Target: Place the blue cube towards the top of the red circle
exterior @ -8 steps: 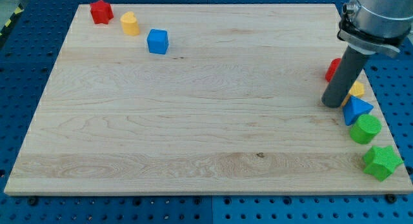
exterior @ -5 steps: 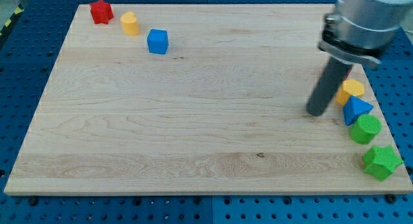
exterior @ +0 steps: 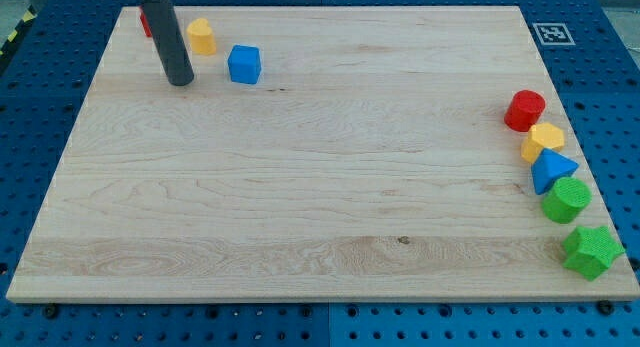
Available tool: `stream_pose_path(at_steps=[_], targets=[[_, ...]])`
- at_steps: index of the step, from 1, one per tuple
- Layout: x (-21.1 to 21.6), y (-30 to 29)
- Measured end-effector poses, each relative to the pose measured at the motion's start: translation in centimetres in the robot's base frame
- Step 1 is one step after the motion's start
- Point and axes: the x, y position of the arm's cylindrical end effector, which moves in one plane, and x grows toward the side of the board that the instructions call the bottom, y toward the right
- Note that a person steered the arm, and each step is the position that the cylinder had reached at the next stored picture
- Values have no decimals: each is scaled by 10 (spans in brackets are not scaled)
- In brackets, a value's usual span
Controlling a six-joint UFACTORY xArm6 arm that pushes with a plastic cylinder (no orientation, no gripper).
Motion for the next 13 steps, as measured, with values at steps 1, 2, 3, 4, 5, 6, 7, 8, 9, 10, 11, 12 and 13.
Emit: stream_pose_path(at_steps=[1,2,3,4,5,6,7,8,9,10,11,12,13], targets=[[-18,24],[-26,70],[-26,108],[-22,125],[-2,128],[-7,147],[-10,182],[-10,222],[-14,262],[-23,299],[-28,336],[-52,357],[-72,370]])
